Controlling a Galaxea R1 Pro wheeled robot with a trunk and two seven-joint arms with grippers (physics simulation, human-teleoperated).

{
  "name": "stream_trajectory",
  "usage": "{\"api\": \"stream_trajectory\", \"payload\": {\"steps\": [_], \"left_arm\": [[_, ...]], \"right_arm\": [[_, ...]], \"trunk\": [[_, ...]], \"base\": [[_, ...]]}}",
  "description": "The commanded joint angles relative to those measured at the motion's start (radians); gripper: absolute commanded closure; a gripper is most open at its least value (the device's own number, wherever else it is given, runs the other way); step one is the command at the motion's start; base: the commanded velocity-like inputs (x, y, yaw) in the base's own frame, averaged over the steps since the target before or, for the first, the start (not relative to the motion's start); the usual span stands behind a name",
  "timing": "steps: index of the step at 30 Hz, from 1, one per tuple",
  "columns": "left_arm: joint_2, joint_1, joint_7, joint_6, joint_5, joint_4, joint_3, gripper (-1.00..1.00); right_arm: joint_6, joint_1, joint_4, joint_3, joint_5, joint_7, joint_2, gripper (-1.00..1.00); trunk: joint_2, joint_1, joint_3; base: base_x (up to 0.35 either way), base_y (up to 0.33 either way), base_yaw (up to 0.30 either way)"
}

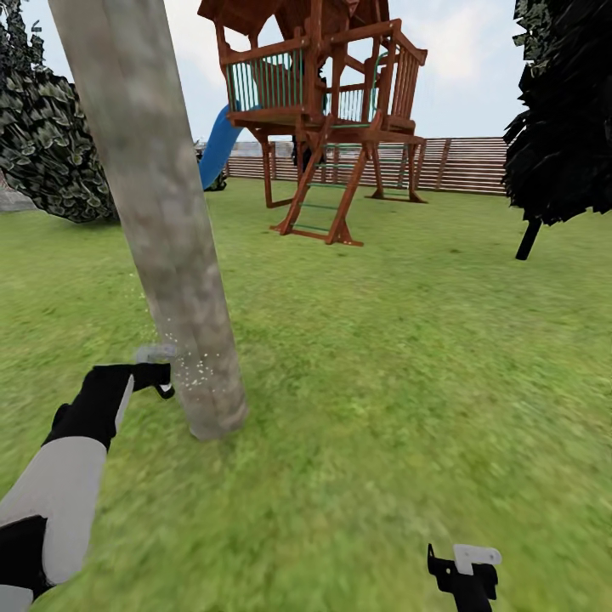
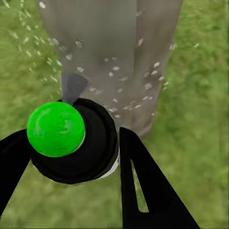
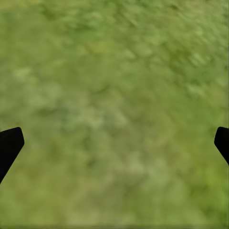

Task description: In the garden, pick up the pesticide atomizer on the floor and spray pesticide onto both trees until each tree trunk is fully covered.

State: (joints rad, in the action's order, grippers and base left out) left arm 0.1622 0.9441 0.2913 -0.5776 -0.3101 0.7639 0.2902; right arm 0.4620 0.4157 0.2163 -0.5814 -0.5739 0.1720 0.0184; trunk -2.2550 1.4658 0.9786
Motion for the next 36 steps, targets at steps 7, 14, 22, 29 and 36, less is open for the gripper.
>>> {"api": "stream_trajectory", "payload": {"steps": [7, 14, 22, 29, 36], "left_arm": [[0.006, -0.008, 0.029, -0.060, -0.006, 0.062, -0.038, 1.00], [0.008, -0.013, 0.025, -0.064, -0.010, 0.060, -0.040, 1.00], [0.055, -0.021, 0.016, -0.064, -0.009, 0.045, -0.031, 1.00], [0.065, -0.040, 0.010, -0.063, -0.009, 0.037, -0.025, 1.00], [0.064, -0.062, -0.032, -0.061, -0.009, 0.009, -0.028, 1.00]], "right_arm": [[0.000, 0.000, 0.000, -0.001, 0.000, 0.000, 0.000, -1.00], [0.000, 0.000, 0.000, -0.001, 0.000, 0.000, 0.000, -1.00], [0.000, 0.000, 0.000, 0.000, 0.000, 0.000, -0.001, -1.00], [0.000, 0.000, 0.000, 0.000, 0.000, 0.000, -0.001, -1.00], [0.000, 0.000, 0.000, 0.000, 0.000, 0.000, -0.001, -1.00]], "trunk": [[0.000, 0.000, 0.000], [0.000, 0.000, 0.000], [0.000, 0.000, 0.000], [0.000, 0.000, 0.000], [0.000, 0.000, 0.000]], "base": [[0.000, -0.028, 0.000], [0.000, -0.261, 0.000], [0.117, -0.270, 0.138], [0.032, -0.271, 0.130], [0.054, -0.274, 0.001]]}}
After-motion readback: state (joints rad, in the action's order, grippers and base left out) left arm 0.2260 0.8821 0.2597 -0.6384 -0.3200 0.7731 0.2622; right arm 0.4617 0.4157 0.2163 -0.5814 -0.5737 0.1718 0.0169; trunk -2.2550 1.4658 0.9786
